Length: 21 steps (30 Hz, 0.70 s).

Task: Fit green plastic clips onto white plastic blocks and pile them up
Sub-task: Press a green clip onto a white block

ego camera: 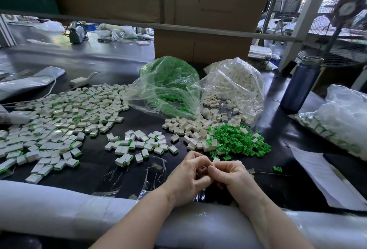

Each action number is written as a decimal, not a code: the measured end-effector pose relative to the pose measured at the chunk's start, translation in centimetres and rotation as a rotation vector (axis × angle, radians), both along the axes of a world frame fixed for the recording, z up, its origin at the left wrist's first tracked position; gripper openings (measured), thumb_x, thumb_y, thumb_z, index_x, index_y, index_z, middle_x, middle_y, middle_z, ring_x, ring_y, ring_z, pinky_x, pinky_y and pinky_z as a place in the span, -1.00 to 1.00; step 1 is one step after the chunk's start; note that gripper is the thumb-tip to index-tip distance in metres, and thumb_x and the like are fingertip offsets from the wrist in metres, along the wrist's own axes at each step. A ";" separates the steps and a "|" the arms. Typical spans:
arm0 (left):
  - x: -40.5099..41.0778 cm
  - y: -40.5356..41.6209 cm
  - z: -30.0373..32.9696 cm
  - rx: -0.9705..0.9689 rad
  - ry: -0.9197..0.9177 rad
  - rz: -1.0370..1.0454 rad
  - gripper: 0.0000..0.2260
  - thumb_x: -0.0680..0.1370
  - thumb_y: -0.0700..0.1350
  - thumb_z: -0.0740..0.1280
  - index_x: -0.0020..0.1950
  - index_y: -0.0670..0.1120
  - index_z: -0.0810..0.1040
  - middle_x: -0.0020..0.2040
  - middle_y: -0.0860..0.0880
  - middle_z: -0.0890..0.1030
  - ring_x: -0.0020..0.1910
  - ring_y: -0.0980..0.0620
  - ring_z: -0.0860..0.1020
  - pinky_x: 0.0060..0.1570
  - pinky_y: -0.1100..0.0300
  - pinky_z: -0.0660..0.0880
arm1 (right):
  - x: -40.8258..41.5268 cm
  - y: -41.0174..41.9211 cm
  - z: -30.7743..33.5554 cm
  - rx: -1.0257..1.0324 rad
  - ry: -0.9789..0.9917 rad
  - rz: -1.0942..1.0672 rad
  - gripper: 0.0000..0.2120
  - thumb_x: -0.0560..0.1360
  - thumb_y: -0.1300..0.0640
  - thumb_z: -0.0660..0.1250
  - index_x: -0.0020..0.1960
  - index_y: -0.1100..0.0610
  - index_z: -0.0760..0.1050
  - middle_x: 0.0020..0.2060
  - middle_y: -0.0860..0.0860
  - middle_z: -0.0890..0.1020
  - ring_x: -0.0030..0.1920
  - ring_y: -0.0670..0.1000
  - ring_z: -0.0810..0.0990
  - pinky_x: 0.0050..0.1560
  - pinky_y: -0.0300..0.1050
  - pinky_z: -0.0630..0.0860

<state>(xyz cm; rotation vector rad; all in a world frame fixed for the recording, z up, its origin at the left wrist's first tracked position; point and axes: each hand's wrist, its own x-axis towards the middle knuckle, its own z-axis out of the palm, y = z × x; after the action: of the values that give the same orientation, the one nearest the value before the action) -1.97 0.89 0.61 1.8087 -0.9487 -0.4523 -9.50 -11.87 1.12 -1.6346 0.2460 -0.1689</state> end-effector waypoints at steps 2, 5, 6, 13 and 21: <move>0.1 0.0 0.0 0.005 -0.002 -0.005 -0.75 0.47 -0.25 0.32 -0.19 0.14 0.47 -0.03 0.10 0.37 -0.12 0.09 0.44 0.02 0.14 0.46 | 0.0 0.0 0.0 0.006 -0.002 -0.008 -0.80 0.47 0.28 0.33 -0.28 0.18 0.67 -0.43 0.10 0.44 -0.47 -0.12 0.36 -0.46 -0.34 0.29; 0.1 -0.1 0.0 0.012 -0.006 -0.005 -0.74 0.47 -0.23 0.32 -0.19 0.16 0.46 -0.04 0.11 0.36 -0.12 0.08 0.45 0.03 0.11 0.47 | 0.1 0.0 0.0 0.020 -0.002 -0.017 -0.81 0.47 0.28 0.33 -0.27 0.20 0.67 -0.46 0.05 0.44 -0.49 -0.14 0.37 -0.48 -0.35 0.30; 0.1 -0.1 0.0 0.016 -0.012 0.000 -0.74 0.47 -0.23 0.33 -0.20 0.16 0.46 -0.04 0.11 0.36 -0.10 0.06 0.46 0.04 0.08 0.48 | 0.1 0.0 -0.1 0.020 -0.002 -0.022 -0.81 0.47 0.28 0.33 -0.27 0.22 0.66 -0.47 0.04 0.44 -0.50 -0.14 0.37 -0.48 -0.35 0.29; 0.2 -0.1 -0.2 0.024 -0.030 0.007 -0.72 0.46 -0.22 0.34 -0.21 0.20 0.44 -0.04 0.13 0.37 -0.06 -0.04 0.49 0.06 0.03 0.48 | 0.1 0.0 -0.1 0.002 -0.002 -0.036 -0.83 0.47 0.30 0.32 -0.24 0.30 0.64 -0.48 0.03 0.43 -0.52 -0.16 0.36 -0.50 -0.37 0.29; 0.1 -0.1 -0.1 0.024 -0.022 -0.006 -0.74 0.47 -0.21 0.33 -0.18 0.18 0.45 -0.04 0.12 0.37 -0.09 0.02 0.47 0.07 0.03 0.48 | 0.0 0.0 0.1 0.030 0.006 -0.034 -0.84 0.47 0.30 0.32 -0.24 0.30 0.64 -0.46 0.04 0.43 -0.51 -0.16 0.36 -0.49 -0.36 0.29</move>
<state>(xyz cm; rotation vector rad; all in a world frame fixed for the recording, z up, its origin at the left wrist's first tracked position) -1.86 0.83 0.55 1.8364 -0.9682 -0.4507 -9.46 -11.83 1.22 -1.6023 0.2796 -0.1852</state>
